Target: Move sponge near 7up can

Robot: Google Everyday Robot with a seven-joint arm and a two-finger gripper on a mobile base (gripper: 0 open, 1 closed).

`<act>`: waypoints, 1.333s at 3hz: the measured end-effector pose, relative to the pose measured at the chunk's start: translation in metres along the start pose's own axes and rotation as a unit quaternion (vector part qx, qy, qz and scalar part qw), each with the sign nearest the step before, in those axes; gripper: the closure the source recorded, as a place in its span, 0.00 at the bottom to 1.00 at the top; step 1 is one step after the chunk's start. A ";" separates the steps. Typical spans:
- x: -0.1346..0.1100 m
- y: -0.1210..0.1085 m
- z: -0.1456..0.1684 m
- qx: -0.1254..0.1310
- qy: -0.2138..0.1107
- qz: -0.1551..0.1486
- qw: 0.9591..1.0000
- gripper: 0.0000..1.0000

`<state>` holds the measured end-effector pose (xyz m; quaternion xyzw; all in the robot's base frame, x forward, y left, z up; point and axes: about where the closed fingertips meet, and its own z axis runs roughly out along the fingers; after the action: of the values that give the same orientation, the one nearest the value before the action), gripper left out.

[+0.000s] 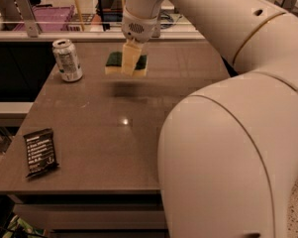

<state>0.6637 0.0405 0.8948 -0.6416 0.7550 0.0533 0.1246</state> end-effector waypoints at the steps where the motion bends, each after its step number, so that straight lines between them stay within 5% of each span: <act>1: -0.014 0.003 0.014 -0.009 -0.007 0.001 1.000 1.00; 3: -0.051 -0.017 0.069 -0.032 -0.007 0.011 0.999 1.00; 4: -0.052 -0.018 0.070 -0.032 -0.006 0.011 0.999 1.00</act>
Offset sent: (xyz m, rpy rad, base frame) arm 0.0112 0.0534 -0.0314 0.0307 0.0751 0.0202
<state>0.6972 0.1039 0.8417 -0.6363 0.7594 0.0831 0.1078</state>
